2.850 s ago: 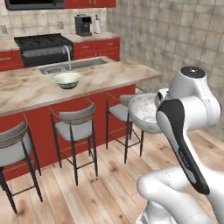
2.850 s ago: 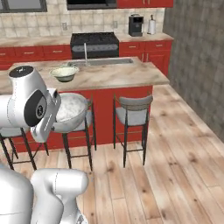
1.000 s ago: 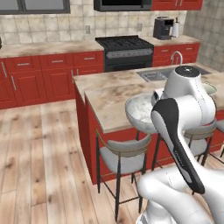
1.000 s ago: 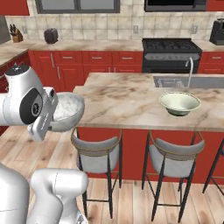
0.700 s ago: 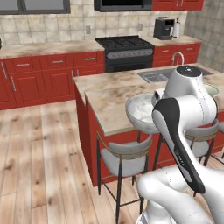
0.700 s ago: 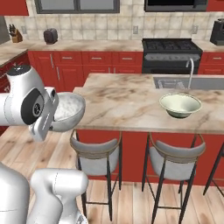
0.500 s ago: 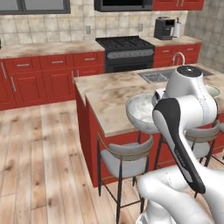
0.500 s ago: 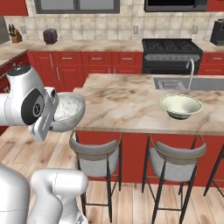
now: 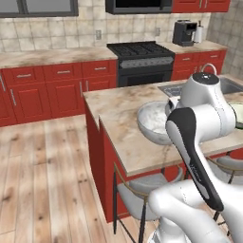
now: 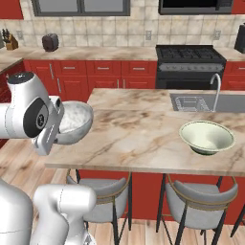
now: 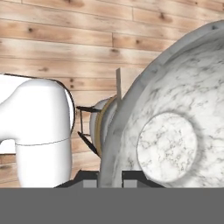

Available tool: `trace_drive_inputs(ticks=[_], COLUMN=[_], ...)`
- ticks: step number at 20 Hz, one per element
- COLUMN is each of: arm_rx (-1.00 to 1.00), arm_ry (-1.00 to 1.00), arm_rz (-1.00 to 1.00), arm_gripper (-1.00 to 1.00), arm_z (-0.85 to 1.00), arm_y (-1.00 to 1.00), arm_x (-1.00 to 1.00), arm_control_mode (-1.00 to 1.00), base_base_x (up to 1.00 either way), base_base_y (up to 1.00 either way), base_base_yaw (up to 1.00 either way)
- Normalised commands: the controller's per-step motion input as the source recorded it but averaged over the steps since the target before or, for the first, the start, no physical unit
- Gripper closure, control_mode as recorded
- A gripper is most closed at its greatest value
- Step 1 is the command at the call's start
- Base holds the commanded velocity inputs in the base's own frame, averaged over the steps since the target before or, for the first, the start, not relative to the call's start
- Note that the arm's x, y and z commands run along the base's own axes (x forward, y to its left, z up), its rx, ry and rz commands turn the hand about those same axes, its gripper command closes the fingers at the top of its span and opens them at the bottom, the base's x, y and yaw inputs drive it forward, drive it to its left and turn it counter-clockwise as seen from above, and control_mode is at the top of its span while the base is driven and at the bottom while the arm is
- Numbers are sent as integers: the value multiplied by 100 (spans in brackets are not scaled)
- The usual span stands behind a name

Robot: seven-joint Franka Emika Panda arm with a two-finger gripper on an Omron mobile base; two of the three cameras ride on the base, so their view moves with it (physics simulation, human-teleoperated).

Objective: Pick up the bowls from the cabinet and place each bowl in front of a stool on the dining counter.

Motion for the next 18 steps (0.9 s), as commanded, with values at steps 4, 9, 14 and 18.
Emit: trace_drive_inputs(ticks=[4,9,14,18], arm_rx=[0,0,0,0], arm_ry=[0,0,0,0], arm_rz=[0,0,0,0], arm_gripper=[100,100,100,100], arm_z=[0,0,0,0], arm_y=[0,0,0,0], arm_x=[0,0,0,4], arm_control_mode=[100,100,100,-100], base_base_x=[29,1,0,0], base_base_y=[-4,0,0,0], base_base_yaw=[0,0,0,0])
